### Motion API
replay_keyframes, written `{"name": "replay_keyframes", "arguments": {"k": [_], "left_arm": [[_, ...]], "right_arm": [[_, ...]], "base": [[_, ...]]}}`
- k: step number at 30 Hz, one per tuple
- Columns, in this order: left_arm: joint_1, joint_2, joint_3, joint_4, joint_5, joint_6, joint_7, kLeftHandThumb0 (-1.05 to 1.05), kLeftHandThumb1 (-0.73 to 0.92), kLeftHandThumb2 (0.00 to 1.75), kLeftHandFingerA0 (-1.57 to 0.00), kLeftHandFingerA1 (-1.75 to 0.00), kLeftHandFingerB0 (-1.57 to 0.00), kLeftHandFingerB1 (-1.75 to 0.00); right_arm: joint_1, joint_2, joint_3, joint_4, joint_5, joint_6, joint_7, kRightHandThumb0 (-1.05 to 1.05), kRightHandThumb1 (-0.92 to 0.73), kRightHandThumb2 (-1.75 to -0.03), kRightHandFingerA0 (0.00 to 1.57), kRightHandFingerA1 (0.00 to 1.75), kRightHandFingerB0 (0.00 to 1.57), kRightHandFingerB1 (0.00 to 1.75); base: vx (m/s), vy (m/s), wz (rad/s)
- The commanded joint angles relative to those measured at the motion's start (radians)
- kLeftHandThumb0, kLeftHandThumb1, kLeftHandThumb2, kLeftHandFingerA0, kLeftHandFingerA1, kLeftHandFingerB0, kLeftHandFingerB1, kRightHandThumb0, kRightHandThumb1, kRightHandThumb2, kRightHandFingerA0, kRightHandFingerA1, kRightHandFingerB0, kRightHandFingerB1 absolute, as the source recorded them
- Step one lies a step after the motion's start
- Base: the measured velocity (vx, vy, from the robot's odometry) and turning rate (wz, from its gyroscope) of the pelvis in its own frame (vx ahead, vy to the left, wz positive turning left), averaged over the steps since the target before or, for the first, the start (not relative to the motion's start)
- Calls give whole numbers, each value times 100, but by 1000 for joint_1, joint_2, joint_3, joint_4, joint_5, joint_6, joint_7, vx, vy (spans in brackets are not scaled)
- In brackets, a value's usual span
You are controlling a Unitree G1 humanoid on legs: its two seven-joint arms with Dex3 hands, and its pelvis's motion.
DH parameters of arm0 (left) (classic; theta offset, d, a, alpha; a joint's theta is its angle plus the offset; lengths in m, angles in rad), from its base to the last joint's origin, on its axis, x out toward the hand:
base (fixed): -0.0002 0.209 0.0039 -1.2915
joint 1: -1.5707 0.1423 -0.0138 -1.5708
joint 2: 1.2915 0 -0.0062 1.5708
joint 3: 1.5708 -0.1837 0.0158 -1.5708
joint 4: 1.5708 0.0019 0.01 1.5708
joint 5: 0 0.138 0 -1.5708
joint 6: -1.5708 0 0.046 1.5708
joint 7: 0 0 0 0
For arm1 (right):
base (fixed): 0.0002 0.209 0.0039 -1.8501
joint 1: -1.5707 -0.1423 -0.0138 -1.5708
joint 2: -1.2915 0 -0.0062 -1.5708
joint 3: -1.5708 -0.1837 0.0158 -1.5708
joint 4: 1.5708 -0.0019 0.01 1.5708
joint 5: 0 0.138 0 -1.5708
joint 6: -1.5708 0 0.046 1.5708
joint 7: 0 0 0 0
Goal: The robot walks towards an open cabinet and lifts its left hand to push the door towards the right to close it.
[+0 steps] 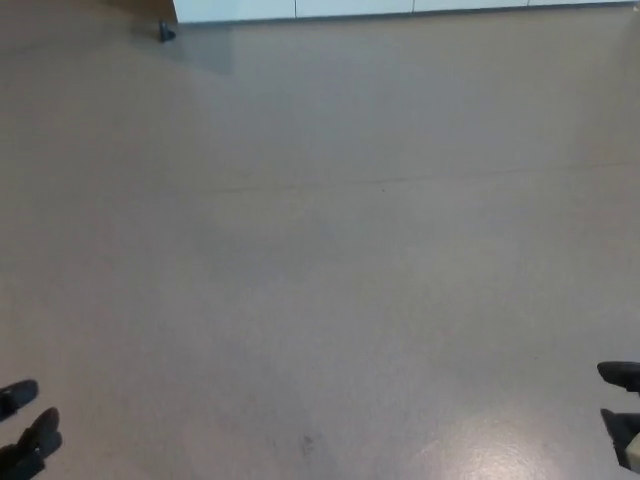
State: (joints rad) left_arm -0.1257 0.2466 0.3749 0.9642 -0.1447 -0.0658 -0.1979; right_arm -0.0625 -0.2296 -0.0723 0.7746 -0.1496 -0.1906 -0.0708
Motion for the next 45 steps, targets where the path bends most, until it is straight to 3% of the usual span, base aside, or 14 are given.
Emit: {"name": "replay_keyframes", "arguments": {"k": [1, 2, 6, 7, 20, 33, 45], "left_arm": [[-10, 13, 23, 26, -46, -44, -42, -33, 58, 57, -57, -49, -45, -40], [-10, 14, 23, 29, -46, -49, -44, -41, 45, 80, -50, -59, -38, -52], [-8, 16, 15, 36, -41, -68, -49, -42, 45, 80, -49, -59, -38, -52], [-9, 19, 14, 38, -40, -69, -50, -36, 59, 58, -55, -48, -45, -40], [2, 23, -5, 41, -34, -78, -53, -37, 63, 58, -51, -49, -43, -40], [25, 23, -20, 36, -39, -83, -52, -36, 64, 59, -51, -48, -45, -41], [57, 22, -45, 27, -20, -79, -37, -40, 66, 59, -54, -49, -48, -42]], "right_arm": [[2, -18, -8, 12, -3, -64, -41, -19, -69, -60, 62, 51, 47, 43], [1, -18, -7, 14, -3, -64, -42, -19, -69, -60, 62, 50, 47, 43], [-1, -19, -6, 20, 0, -67, -41, -19, -69, -60, 63, 51, 47, 43], [0, -17, -6, 21, 2, -69, -43, -18, -69, -60, 62, 51, 47, 43], [28, -20, 9, 25, -14, -75, -61, -19, -67, -59, 64, 51, 47, 43], [47, -20, 21, 25, -12, -73, -63, -19, -68, -59, 64, 51, 47, 43], [79, -20, 36, 53, -21, -89, -77, -18, -68, -59, 66, 52, 49, 43]], "base": [[36, -39, 36], [44, -31, -16], [90, 69, -9], [116, 120, -18], [174, 116, 1], [284, -253, 15], [331, 4, -18]]}}
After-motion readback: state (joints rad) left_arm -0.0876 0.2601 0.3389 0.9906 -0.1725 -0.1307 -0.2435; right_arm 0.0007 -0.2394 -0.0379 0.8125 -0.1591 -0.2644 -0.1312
